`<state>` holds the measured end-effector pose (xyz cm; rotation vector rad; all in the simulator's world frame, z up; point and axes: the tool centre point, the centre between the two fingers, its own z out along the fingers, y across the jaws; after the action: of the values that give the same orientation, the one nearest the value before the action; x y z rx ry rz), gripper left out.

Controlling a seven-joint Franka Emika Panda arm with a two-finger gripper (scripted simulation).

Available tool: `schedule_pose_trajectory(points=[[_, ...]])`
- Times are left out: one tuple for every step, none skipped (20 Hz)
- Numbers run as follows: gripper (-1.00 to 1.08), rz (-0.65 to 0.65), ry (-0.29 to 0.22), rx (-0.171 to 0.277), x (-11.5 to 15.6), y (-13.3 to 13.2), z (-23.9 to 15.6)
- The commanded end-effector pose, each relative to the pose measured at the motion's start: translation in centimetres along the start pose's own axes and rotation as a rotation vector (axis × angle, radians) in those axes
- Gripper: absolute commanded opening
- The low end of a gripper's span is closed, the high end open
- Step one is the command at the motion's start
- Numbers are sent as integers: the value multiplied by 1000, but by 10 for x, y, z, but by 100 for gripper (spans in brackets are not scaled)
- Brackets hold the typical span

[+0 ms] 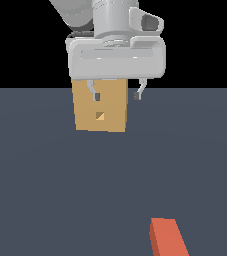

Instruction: Insert the peg into the horizontal hole in a box.

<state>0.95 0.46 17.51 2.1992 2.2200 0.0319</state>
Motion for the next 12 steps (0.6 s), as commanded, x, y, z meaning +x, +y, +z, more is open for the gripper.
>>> schedule_pose_trajectory(points=[[100,0,0,0,0,0,0],[100,0,0,0,0,0,0],[100,0,0,0,-1,0,0],[100,1,0,0,-4,0,1],[100,1,0,0,-7,1,2],[100,2,0,1,-10,1,3],[100,3,0,1,-15,2,5],[100,4,0,1,-20,2,7],[100,5,-1,2,-27,3,9],[100,6,-1,2,-34,4,11],[100,8,-1,3,-42,5,13],[100,10,-1,4,-51,6,16]])
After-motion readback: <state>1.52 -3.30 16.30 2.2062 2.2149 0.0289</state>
